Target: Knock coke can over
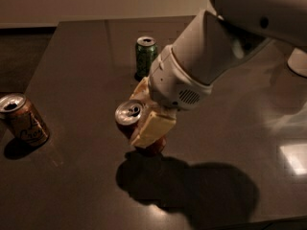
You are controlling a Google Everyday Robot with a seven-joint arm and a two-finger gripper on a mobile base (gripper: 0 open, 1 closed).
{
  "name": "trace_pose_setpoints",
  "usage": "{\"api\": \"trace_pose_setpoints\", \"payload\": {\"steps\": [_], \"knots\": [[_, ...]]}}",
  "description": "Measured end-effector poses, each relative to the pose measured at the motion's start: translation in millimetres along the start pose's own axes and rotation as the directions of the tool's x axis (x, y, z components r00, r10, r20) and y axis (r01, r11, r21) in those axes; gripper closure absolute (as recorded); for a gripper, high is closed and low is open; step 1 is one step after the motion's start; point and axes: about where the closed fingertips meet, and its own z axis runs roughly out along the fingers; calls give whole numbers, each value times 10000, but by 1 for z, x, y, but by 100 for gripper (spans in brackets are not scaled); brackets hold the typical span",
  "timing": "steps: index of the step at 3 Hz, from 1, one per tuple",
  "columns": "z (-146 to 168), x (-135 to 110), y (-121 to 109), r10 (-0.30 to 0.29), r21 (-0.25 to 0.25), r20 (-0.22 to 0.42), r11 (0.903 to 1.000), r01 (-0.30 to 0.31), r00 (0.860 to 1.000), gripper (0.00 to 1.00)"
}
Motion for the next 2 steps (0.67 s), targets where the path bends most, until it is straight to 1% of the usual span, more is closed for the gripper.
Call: {"api": "trace_pose_setpoints", "payload": {"steps": [1,2], "knots": [[-17,26,-19,260,491,-1429,9986,-192,9894,100],[-27,47,-32,474,912,-2607,9955,-243,9643,100]]}}
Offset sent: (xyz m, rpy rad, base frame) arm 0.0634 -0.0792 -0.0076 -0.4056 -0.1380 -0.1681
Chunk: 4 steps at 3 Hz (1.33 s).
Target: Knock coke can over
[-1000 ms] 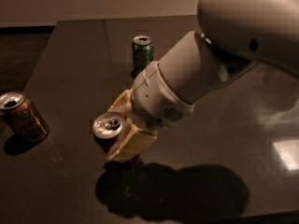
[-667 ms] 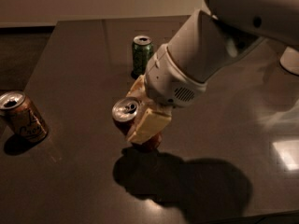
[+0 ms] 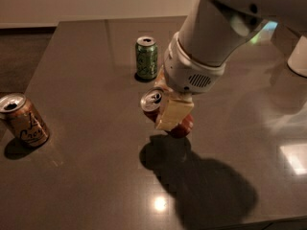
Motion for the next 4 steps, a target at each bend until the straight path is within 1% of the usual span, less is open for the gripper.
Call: {"api": "trace_pose_setpoints", "payload": {"steps": [1,2,3,4], "knots": [[3,16,-9,118,104,-847,9999,-110,9963,92],[10,26,-12,105,-61,-1335,9999,-115,9910,69],[16,31,-13,24,-209,-1670,9998,-60,9860,46],[21,34,-12,-131,-330,-2001,9994,66,9797,15]]}}
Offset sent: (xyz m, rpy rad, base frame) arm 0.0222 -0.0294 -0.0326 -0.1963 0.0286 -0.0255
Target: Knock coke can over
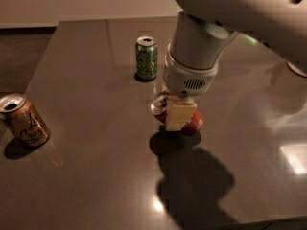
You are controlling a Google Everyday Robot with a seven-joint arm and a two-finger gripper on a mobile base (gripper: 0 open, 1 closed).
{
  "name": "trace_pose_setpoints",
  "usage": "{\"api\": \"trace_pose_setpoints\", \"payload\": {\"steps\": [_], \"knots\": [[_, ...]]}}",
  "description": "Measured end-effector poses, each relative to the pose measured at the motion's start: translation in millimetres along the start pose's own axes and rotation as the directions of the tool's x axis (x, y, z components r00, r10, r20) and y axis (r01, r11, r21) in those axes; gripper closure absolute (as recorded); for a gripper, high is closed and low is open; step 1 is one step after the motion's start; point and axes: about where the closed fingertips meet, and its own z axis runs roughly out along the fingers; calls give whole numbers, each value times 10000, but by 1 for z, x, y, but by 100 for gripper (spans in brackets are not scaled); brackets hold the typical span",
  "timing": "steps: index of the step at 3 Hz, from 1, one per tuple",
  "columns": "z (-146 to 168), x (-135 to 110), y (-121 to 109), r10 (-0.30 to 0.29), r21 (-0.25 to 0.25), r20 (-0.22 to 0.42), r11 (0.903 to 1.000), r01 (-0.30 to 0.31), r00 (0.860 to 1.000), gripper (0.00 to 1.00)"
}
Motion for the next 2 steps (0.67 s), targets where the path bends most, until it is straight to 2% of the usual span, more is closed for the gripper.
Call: {"api": "trace_pose_setpoints", "payload": {"steps": [1,2], "knots": [[3,0,1,-100,-56,-139,9999,99,9999,0],[3,0,1,-101,-55,-139,9999,100,9999,0]]}}
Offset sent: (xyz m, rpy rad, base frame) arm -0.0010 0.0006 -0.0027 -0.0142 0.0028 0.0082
